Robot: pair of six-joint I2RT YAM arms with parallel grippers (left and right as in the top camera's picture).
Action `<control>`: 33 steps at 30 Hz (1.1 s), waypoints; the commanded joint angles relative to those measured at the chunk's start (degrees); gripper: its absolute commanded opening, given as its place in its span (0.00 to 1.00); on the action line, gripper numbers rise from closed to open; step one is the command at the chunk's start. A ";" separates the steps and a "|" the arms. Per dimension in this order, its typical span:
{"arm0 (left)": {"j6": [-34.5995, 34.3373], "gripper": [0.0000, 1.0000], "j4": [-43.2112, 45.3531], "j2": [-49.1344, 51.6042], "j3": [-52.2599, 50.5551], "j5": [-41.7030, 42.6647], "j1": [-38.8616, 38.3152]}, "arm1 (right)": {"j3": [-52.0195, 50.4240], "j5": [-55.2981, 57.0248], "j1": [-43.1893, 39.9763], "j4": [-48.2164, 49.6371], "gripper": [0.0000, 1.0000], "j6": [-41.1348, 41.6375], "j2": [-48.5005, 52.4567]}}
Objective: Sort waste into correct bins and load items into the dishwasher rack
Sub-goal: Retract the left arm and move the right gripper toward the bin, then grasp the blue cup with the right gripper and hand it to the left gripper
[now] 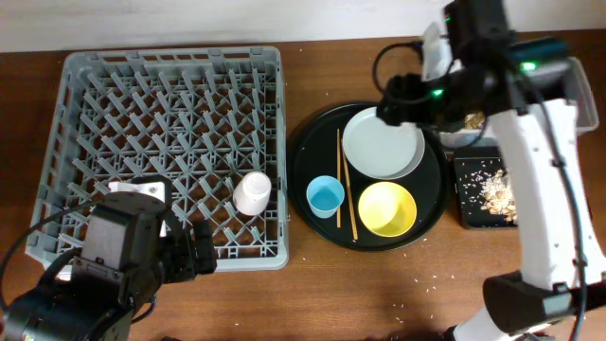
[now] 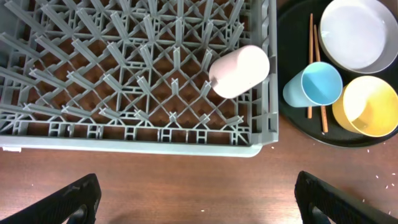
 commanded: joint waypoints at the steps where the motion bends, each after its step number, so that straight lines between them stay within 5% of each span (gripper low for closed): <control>1: 0.46 0.99 -0.04 -0.24 0.24 -0.59 0.28 | -13.62 2.25 5.18 5.81 0.68 -0.48 0.90; 8: 0.46 0.99 -4.94 -0.39 0.26 1.99 0.28 | -38.01 -2.38 7.17 24.17 0.66 3.15 1.51; 16: 0.46 0.99 4.24 -0.37 0.26 3.04 0.28 | -41.81 -1.20 10.95 30.34 0.57 6.97 5.62; 21: 0.46 0.99 7.56 -0.35 0.26 1.99 0.28 | -41.81 0.28 11.26 29.97 0.29 7.21 7.61; 23: 0.02 0.99 8.68 -0.35 0.26 4.28 0.28 | -41.81 0.76 11.26 30.03 0.04 7.21 7.89; 26: 0.04 0.99 11.13 -0.35 0.26 7.19 0.28 | -41.79 0.09 10.43 30.34 0.04 7.15 7.76; 33: -4.52 0.99 20.26 6.91 -1.64 12.15 0.28 | -40.50 -31.41 -2.16 33.90 0.04 -5.66 -3.37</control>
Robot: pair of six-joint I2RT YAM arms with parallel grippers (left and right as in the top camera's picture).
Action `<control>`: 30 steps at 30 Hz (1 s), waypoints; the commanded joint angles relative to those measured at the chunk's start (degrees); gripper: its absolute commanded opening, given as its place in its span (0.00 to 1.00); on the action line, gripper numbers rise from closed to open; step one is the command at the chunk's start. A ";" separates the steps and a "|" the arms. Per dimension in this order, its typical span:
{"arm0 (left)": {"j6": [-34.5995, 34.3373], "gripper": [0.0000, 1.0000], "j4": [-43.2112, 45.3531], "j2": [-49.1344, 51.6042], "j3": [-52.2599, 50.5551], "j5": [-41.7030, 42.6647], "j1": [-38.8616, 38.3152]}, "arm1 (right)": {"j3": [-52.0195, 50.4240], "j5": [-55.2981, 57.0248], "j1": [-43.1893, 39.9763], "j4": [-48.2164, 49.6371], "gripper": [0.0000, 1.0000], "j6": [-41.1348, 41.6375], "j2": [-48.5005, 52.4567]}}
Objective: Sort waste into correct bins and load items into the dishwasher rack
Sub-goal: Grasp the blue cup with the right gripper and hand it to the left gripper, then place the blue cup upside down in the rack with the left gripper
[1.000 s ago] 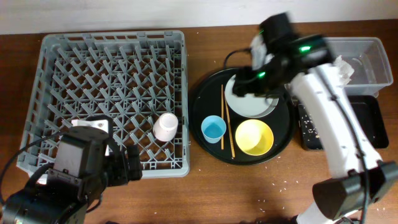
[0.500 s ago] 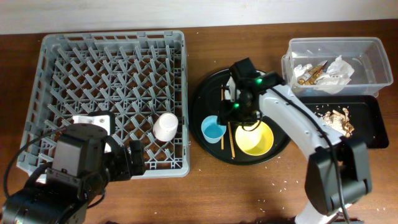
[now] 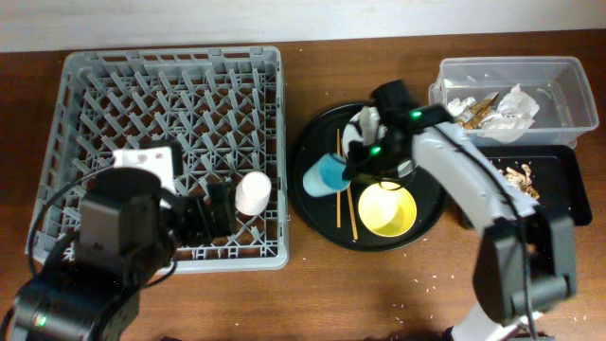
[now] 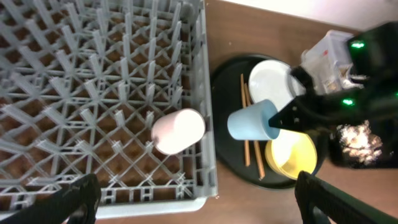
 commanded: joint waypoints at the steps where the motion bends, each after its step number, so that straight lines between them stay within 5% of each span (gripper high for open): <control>1: -2.43 0.99 7.65 7.80 -2.64 9.75 0.31 | 0.90 -25.07 -8.57 3.04 0.04 -9.03 -7.41; 7: -2.43 0.99 24.70 23.26 -3.82 30.93 3.10 | 0.70 -46.45 -11.89 10.08 0.04 -13.73 -6.56; 9: -2.82 0.99 33.66 29.18 -3.82 48.61 7.63 | 0.70 -46.95 -11.89 11.10 0.04 -13.70 -6.56; 17: -9.40 0.99 48.63 42.86 -3.82 80.65 13.51 | 0.70 -45.35 -11.41 16.72 0.04 -11.80 -4.90; 25: -9.11 0.98 48.70 42.91 -3.82 81.68 11.02 | 0.70 -42.16 -5.05 33.70 0.04 0.81 -2.89; 30: -9.11 0.82 48.41 42.91 -3.82 81.77 10.34 | 0.70 -38.47 -3.93 33.77 0.04 1.68 -2.89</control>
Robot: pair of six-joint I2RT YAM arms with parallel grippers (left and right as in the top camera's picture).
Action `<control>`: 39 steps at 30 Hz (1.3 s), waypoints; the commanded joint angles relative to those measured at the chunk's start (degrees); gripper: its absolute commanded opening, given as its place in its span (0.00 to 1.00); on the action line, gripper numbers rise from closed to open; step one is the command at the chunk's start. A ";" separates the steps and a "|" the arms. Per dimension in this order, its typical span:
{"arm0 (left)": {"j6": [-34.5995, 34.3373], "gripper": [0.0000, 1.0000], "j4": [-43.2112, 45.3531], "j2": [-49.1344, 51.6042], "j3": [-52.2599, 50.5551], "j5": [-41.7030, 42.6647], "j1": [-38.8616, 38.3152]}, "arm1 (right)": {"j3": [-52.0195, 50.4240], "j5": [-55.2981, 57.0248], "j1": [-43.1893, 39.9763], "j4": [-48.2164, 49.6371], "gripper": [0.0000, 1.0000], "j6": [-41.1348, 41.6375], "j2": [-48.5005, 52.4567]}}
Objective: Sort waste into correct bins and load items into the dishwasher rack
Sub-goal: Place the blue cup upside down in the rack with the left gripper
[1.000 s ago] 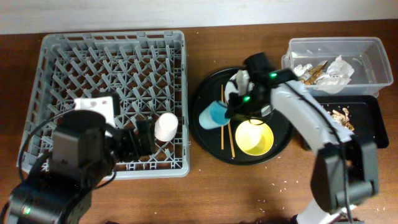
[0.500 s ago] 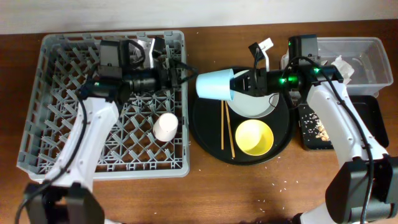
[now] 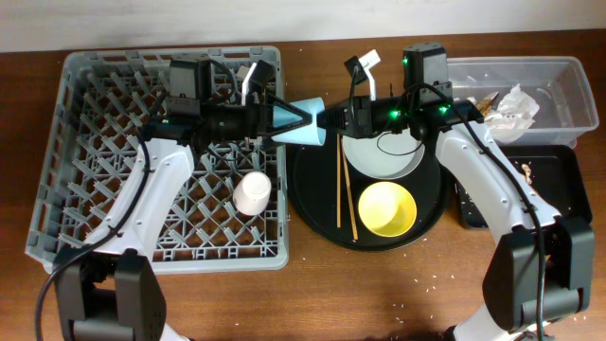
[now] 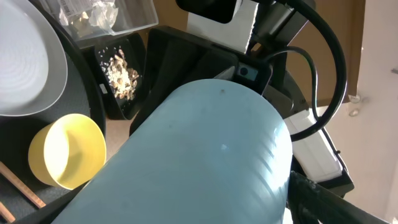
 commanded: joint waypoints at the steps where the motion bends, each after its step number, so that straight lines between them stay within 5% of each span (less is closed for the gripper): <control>1: 0.13 0.77 -0.22 -0.13 0.26 0.85 -0.70 | 0.57 2.10 0.42 0.39 0.04 0.90 0.07; 2: 0.13 0.67 -0.28 -0.13 0.26 0.83 -0.70 | 0.57 2.12 0.42 0.35 0.04 0.87 0.07; 3: 0.13 0.40 -0.28 -0.13 0.26 0.57 -0.70 | 0.57 2.10 0.42 0.33 0.05 0.87 0.07; 4: 0.15 0.32 -0.26 -0.13 0.26 -0.11 -0.70 | 0.57 2.12 0.42 0.33 0.05 0.87 0.07; 8: 2.25 0.29 0.68 -0.15 0.26 -4.83 0.26 | 0.57 4.55 0.11 -1.18 0.60 0.20 0.07; 10: 2.82 0.30 1.27 -0.55 0.28 -10.25 1.95 | 0.57 9.25 -0.94 -4.55 0.76 -1.03 0.04; 12: 4.02 0.34 0.39 -2.21 0.55 -22.88 3.67 | 0.59 18.99 -2.78 -12.04 0.80 -2.93 0.02; 13: 11.06 0.35 -10.01 -3.93 5.64 -41.57 2.84 | 0.76 26.01 -3.78 -17.53 0.82 -5.29 -0.11; 18: 22.10 0.34 -29.24 -3.78 16.55 -83.47 -5.86 | 1.62 38.10 -3.89 -25.55 0.84 -8.11 -0.48; 27: 23.39 0.28 -34.97 8.46 16.39 -86.62 -9.38 | 1.62 42.23 -3.89 -29.49 0.84 -8.66 -0.48; 39: 23.39 0.29 -42.95 9.88 16.37 -86.23 -11.32 | 1.62 42.56 -3.89 -29.94 0.84 -8.66 -0.48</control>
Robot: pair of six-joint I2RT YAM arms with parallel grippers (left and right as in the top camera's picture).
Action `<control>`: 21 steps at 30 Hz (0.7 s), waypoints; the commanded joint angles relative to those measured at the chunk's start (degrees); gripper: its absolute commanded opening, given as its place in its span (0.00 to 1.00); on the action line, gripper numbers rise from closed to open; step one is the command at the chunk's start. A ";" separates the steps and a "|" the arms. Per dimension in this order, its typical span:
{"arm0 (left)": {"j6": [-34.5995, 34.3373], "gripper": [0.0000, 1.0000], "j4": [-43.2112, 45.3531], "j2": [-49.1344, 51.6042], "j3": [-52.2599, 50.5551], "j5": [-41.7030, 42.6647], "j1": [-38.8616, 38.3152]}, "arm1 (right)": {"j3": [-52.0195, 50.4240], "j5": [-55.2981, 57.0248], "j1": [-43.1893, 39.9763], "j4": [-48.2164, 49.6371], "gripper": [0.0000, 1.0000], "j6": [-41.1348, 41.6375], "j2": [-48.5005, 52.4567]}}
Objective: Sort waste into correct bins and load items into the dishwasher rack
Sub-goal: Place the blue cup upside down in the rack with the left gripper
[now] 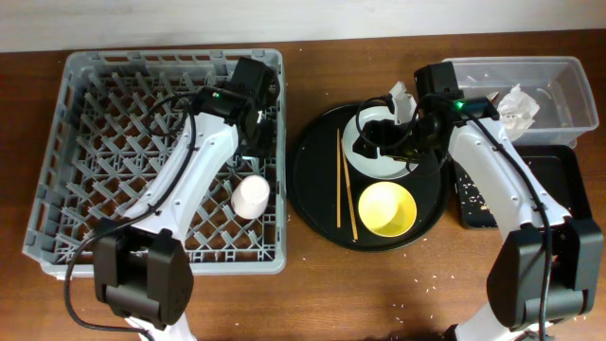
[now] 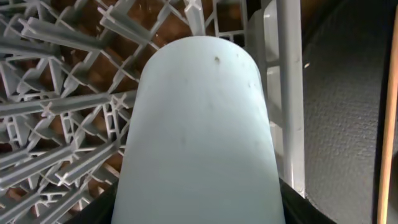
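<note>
A pale blue cup (image 2: 199, 124) fills the left wrist view, with my left gripper (image 2: 199, 214) shut on it. It hangs bottom-first over the grey dishwasher rack (image 1: 95, 95), close to the rack's right wall. In the overhead view my left gripper (image 1: 254, 128) hides the cup. My right gripper (image 1: 379, 134) is open over the white plate (image 1: 396, 163) on the black tray (image 1: 311, 180). A white cup (image 1: 252, 195) lies on its side in the rack.
On the tray are a yellow bowl (image 1: 386, 208) and a pair of chopsticks (image 1: 339, 180). A clear bin (image 1: 530, 71) holding paper waste stands at the back right. In front of it is a black bin (image 1: 488, 204) with food scraps.
Both grippers were on the blue cup in the air between rack and tray. Now only the left one holds it, low over the rack's right side. The right gripper is back over the plate.
The blue cup first stood on the tray, with my left gripper open at the rack's front and my right arm up by the bins. Then the right gripper had the cup tilted. Then both held it between them. Now the left has it alone over the rack.
</note>
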 commanded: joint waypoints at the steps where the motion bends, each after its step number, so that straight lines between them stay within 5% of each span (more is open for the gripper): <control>1: 0.92 0.29 -1.90 0.83 -0.37 0.66 -0.48 | 0.76 0.72 -0.04 -0.22 0.84 -0.85 -0.52; 8: 0.90 0.25 -10.19 0.79 11.96 1.14 -0.52 | 0.76 0.72 -0.04 -0.20 0.84 -0.85 -0.52; 15: 0.92 0.26 -15.69 7.39 11.58 2.60 -0.76 | 0.76 0.74 -0.04 -0.28 0.84 -0.85 -0.52; 16: 0.92 0.29 -16.09 8.92 11.58 2.60 -0.76 | 0.76 0.74 -0.04 -0.42 0.84 -0.85 -0.52; 17: 0.92 0.43 -16.06 10.03 11.58 2.58 -0.76 | 0.76 0.76 -0.04 -0.42 0.84 -0.85 -0.52; 18: 0.92 0.68 -15.76 10.45 11.58 2.56 -0.74 | 0.76 0.74 -0.04 -0.39 0.84 -0.85 -0.52; 19: 0.92 0.80 -15.19 10.51 11.61 2.56 -0.74 | 0.76 0.74 -0.04 -0.37 0.84 -0.85 -0.52; 21: 0.90 0.92 -14.29 10.49 12.31 2.56 -0.70 | 0.76 0.74 -0.04 -0.09 0.85 -0.85 -0.52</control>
